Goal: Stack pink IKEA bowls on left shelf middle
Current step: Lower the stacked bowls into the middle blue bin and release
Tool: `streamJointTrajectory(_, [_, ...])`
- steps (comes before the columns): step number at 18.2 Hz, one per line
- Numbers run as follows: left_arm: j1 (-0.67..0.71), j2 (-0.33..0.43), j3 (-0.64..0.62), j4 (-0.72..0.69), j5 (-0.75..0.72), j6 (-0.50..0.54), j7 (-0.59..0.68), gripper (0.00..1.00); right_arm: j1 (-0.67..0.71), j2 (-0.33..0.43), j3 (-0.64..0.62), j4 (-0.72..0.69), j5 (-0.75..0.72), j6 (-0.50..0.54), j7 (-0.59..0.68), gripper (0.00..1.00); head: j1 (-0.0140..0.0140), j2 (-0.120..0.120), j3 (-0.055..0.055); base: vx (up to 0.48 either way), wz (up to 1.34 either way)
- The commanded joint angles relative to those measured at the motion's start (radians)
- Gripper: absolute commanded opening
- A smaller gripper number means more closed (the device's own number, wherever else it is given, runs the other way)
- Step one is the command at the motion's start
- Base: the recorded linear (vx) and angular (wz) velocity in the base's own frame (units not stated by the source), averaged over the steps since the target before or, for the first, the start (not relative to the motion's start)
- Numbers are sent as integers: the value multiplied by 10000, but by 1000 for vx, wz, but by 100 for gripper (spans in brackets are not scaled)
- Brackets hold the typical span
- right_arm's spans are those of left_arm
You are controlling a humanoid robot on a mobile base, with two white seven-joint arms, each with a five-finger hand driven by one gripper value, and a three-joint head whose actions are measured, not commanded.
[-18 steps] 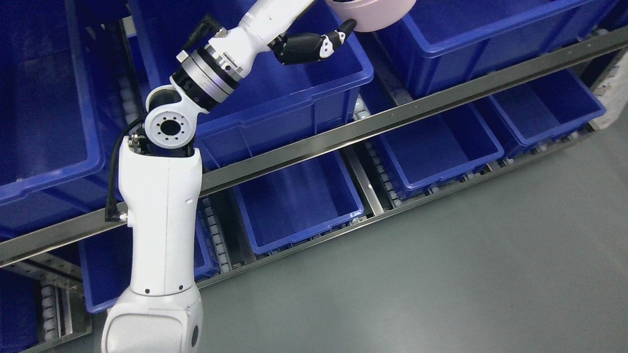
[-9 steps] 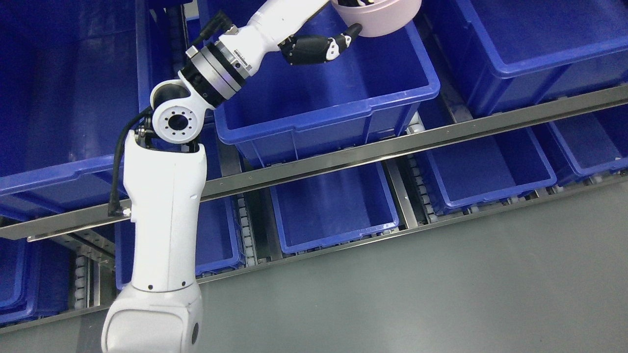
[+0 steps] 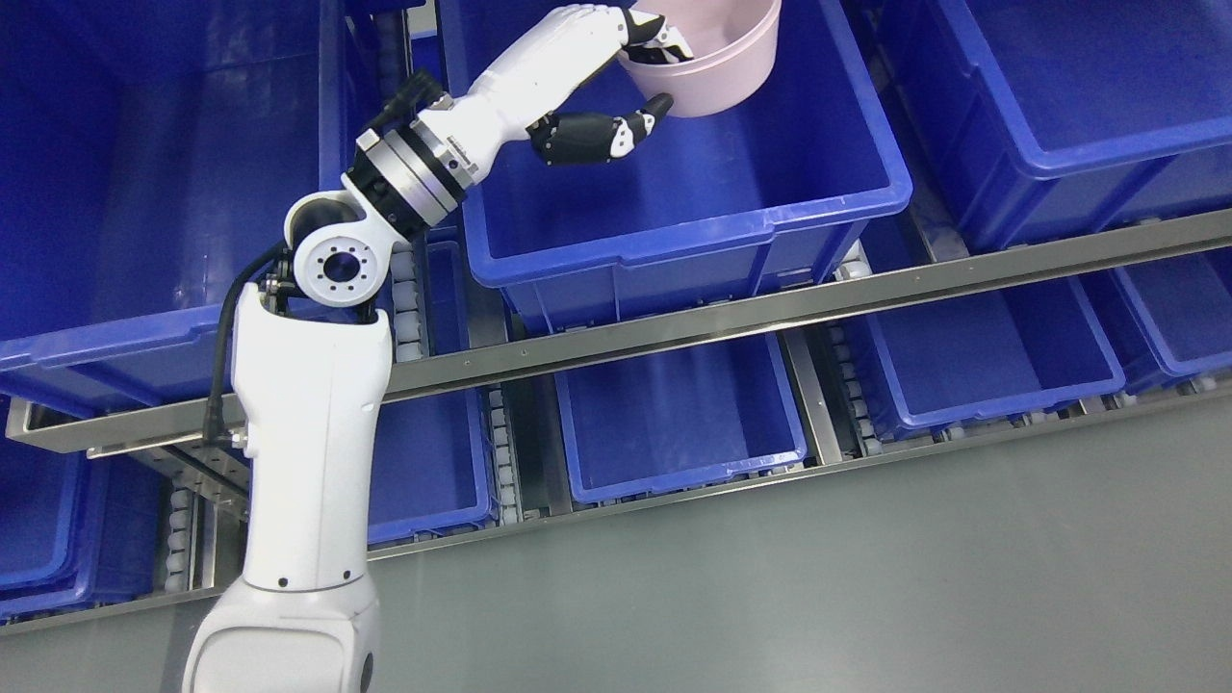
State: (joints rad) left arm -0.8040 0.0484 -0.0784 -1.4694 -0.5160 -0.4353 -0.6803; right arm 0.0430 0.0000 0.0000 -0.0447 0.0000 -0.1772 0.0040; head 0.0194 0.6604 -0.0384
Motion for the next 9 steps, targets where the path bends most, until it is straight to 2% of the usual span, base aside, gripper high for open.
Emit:
streamJointTrajectory(1, [262, 789, 263, 167, -25, -35, -8, 10, -1, -175, -107, 2, 77, 8, 6, 100, 0, 0, 0, -3, -17])
streamJointTrajectory(2, [278, 789, 248, 167, -25, -35, -8, 16, -1, -175, -107, 2, 77, 8, 6, 100, 0, 0, 0, -3, -17])
streamJointTrajectory(6, [385, 575, 247, 197, -25, -35, 38, 24, -1, -175, -107, 2, 77, 8, 6, 100, 0, 0, 0, -1, -25])
streamJointTrajectory(9, [385, 146, 339, 381, 5, -50, 405, 41, -1, -175, -107, 2, 77, 8, 6, 100, 0, 0, 0, 0, 0])
